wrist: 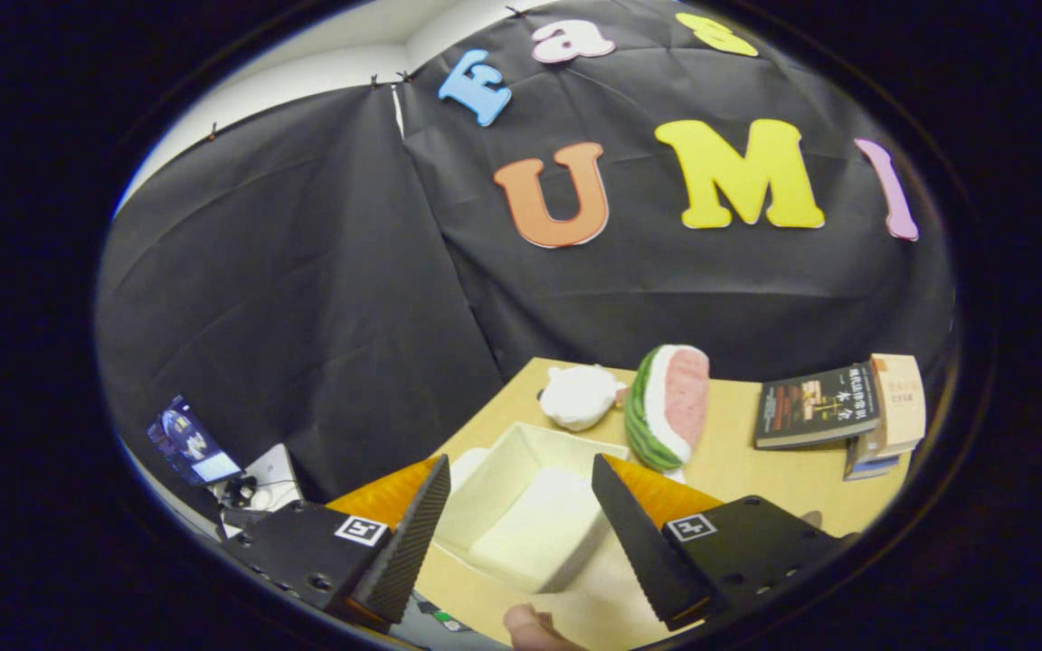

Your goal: Open the storage box then place both shoes into the box .Put the left shoe in first, then the right shoe, with the right side of both shoes facing outward in a uniform manner.

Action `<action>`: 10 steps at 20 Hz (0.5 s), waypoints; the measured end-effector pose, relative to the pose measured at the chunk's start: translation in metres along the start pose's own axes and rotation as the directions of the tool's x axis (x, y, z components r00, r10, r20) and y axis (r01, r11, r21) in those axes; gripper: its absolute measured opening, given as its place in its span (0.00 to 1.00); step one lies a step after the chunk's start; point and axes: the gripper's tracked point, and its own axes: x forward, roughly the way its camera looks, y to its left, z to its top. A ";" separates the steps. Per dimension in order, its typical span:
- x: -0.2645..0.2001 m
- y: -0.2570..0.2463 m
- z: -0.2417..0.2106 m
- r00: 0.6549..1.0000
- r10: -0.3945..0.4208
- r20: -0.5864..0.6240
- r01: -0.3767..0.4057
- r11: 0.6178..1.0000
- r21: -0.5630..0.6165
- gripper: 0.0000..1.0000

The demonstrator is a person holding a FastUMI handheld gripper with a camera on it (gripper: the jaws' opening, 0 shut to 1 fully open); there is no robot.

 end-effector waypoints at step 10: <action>-0.017 -0.185 -0.118 0.943 -0.304 -0.134 0.314 0.947 0.063 0.95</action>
